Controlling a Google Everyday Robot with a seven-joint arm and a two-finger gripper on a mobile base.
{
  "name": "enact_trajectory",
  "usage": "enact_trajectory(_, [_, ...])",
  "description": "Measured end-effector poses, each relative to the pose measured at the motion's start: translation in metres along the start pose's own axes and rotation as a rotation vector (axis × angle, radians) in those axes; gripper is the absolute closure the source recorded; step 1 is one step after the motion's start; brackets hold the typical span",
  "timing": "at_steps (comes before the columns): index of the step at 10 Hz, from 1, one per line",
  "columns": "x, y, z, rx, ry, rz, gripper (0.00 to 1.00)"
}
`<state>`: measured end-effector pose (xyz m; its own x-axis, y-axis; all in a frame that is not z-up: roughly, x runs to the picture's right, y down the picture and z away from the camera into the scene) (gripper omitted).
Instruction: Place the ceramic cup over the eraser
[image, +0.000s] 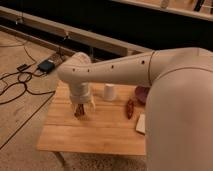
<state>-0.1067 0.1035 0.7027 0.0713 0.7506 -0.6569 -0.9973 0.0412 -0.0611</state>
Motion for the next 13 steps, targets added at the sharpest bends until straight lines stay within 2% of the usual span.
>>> enact_trajectory(5, [-0.005,-0.004,0.003,-0.001,-0.001,0.001,0.35])
enact_trajectory(7, [-0.028,-0.019,0.011,-0.001,-0.022,0.004,0.35])
enact_trajectory(9, [-0.062,-0.042,0.019,0.007,-0.051,0.003,0.35])
enact_trajectory(13, [-0.123,-0.093,0.023,0.057,-0.086,0.033,0.35])
